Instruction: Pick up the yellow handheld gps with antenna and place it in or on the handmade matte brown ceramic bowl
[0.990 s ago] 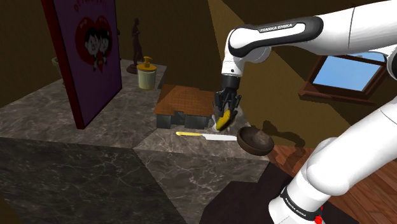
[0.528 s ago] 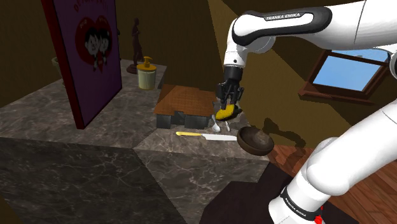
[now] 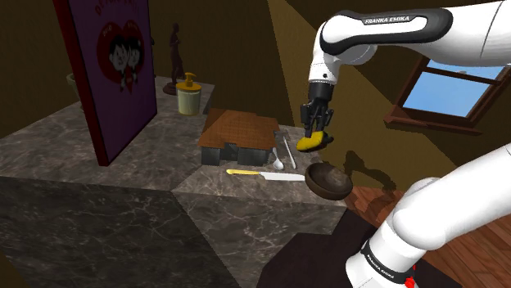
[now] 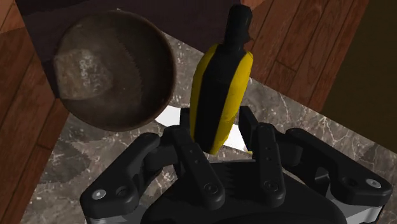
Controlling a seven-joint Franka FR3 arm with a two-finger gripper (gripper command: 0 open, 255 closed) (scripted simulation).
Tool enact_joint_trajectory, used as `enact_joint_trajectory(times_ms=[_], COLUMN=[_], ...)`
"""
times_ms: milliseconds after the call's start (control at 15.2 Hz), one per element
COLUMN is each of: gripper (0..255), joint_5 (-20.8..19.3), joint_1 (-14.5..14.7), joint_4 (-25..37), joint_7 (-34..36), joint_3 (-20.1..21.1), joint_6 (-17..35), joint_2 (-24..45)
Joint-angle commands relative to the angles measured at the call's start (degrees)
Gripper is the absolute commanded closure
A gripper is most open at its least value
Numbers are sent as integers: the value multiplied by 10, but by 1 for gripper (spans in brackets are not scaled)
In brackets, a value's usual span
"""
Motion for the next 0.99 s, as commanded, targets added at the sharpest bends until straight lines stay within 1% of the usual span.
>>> enact_joint_trajectory(times_ms=[0, 330, 396, 924], gripper=[255, 255, 255, 255], joint_5=[-16, -62, -76, -79], joint_1=[-11, -41, -49, -51], joint_4=[-14, -37, -41, -100], joint_7=[-22, -81, -98, -105], joint_3=[-16, -61, -74, -77], joint_6=[-10, -37, -44, 18], joint_2=[-19, -61, -70, -67])
